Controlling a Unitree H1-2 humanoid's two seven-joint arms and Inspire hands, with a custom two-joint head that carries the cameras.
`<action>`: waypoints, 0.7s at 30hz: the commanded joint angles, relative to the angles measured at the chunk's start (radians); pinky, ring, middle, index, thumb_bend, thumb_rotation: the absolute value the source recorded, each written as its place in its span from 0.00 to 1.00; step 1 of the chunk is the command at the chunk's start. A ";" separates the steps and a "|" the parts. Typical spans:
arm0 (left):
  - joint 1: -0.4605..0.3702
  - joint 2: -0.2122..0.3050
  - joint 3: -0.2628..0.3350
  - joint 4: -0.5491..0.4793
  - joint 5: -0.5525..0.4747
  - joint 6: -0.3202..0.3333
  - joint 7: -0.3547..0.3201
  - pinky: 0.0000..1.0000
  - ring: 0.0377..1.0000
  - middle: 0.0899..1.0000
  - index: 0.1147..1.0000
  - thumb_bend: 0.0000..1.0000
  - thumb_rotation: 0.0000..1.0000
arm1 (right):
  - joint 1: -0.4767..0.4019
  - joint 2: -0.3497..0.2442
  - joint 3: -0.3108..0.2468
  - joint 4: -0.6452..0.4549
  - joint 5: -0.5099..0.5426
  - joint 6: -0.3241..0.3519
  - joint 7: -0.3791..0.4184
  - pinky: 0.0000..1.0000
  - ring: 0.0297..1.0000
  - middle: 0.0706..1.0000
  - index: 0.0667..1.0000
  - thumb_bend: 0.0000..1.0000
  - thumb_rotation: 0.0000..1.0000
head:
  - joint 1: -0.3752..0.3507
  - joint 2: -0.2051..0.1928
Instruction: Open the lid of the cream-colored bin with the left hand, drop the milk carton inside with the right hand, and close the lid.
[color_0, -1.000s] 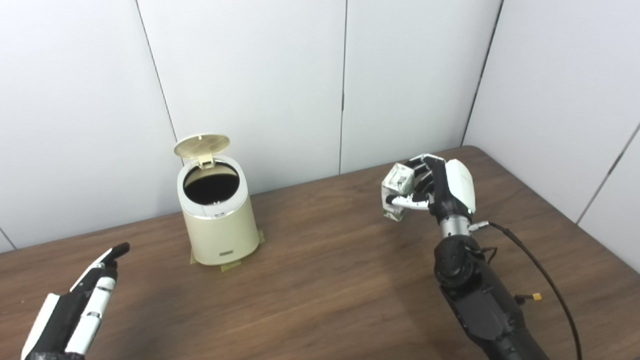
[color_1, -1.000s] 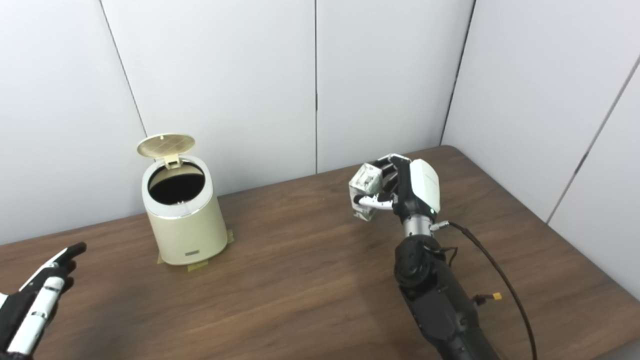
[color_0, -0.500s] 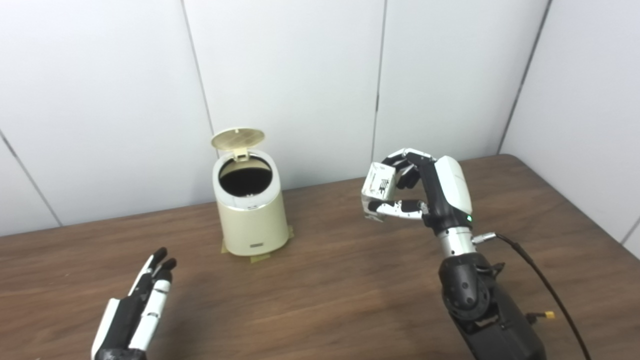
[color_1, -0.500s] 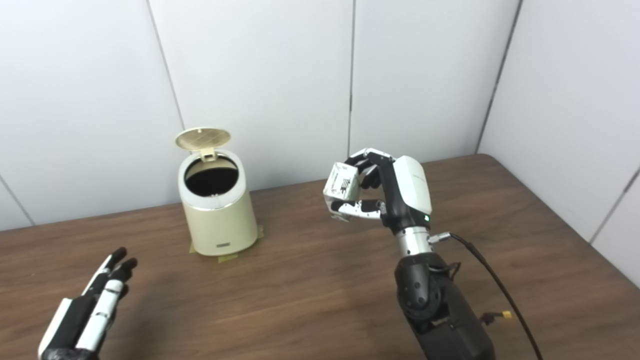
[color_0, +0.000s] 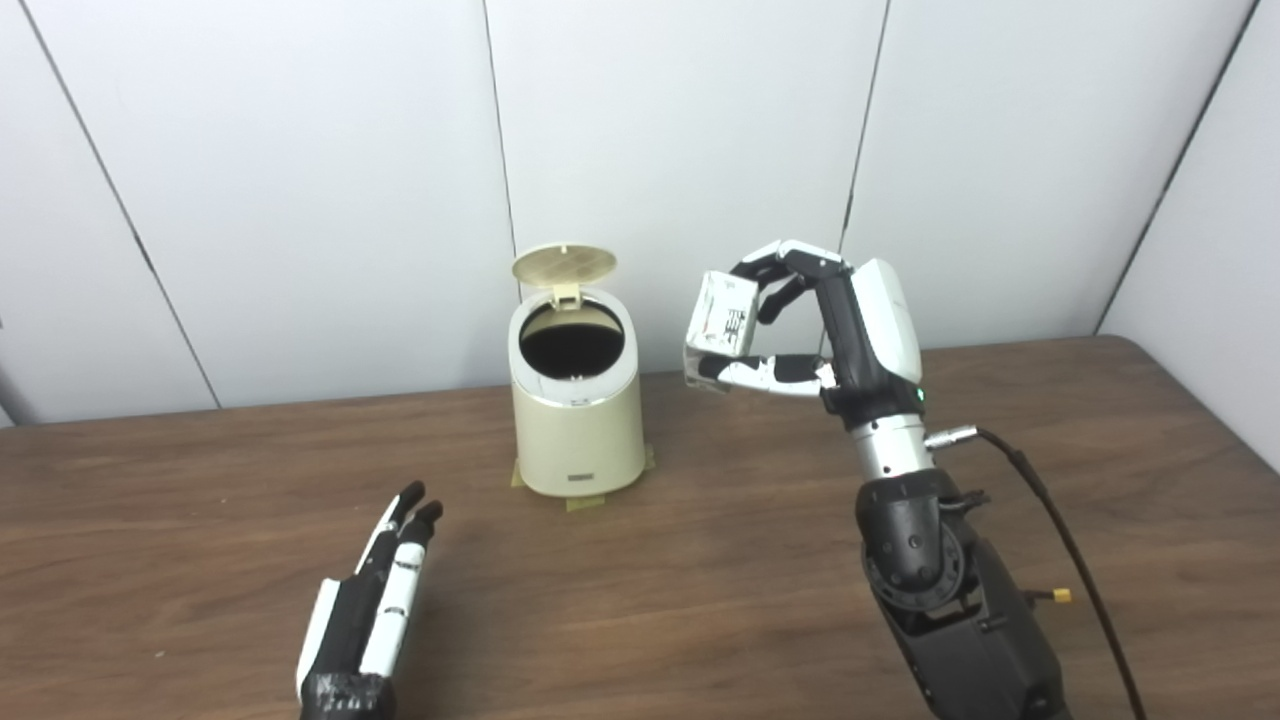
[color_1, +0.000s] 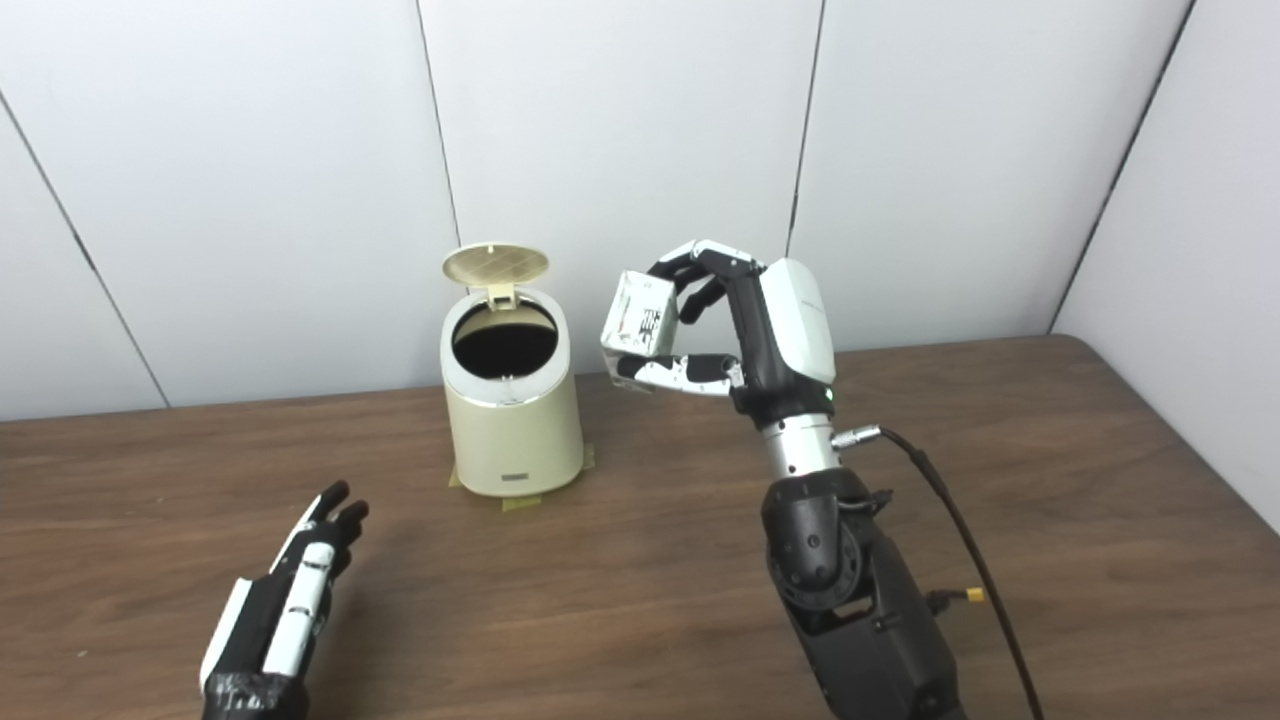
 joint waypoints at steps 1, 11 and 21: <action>-0.020 -0.012 -0.008 -0.012 -0.002 -0.046 0.016 1.00 0.96 0.92 0.97 0.45 0.86 | -0.088 0.010 -0.014 -0.021 0.005 -0.034 -0.006 0.30 0.35 0.45 0.50 0.51 0.00 | 0.012 0.000; -0.018 -0.022 -0.028 -0.025 -0.009 -0.036 0.029 1.00 0.97 0.92 0.95 0.48 0.80 | -0.216 0.074 0.005 0.067 0.008 -0.035 0.009 0.32 0.36 0.45 0.48 0.52 0.00 | 0.066 -0.006; -0.009 -0.029 -0.035 -0.039 -0.002 -0.035 0.043 1.00 0.97 0.92 0.94 0.47 0.79 | -0.288 0.148 0.025 0.255 0.009 -0.093 -0.048 0.30 0.35 0.44 0.49 0.52 0.00 | 0.096 -0.007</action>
